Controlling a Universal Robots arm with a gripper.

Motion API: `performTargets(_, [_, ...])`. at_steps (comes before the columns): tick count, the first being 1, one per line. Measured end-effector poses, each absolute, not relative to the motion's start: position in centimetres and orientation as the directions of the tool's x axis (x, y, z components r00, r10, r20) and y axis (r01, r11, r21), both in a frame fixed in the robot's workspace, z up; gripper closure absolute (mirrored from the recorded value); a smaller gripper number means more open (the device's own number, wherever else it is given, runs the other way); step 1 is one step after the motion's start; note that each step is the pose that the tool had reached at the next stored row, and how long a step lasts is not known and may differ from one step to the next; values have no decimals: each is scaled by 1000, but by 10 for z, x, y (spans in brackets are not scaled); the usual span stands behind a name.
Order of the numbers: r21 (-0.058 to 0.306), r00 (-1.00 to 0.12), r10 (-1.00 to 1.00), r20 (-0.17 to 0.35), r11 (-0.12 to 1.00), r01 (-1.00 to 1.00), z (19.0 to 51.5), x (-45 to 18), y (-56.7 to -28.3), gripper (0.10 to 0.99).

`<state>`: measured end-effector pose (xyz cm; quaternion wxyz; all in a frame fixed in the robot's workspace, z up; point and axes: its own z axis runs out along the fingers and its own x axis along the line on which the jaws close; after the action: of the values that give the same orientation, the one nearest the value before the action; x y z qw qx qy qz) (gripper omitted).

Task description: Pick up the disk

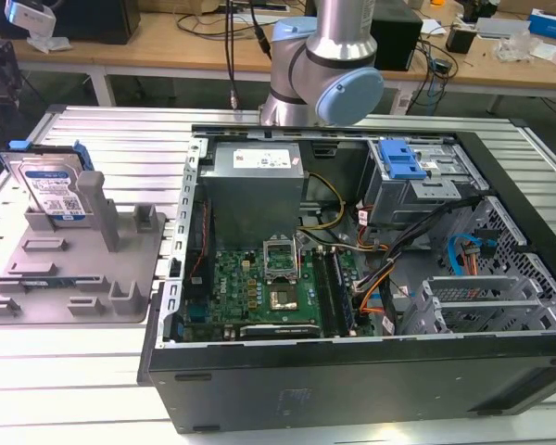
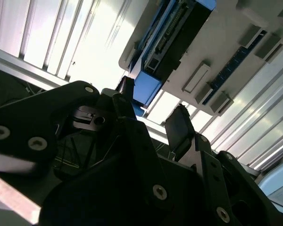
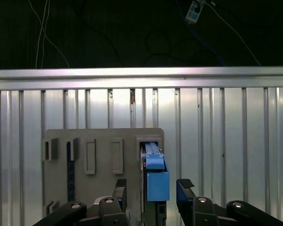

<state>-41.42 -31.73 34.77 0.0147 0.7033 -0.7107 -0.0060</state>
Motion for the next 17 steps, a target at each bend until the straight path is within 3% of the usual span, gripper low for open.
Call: performTargets(17, [29,-8,-1000,14,9,-1000,331,-412,-315,545])
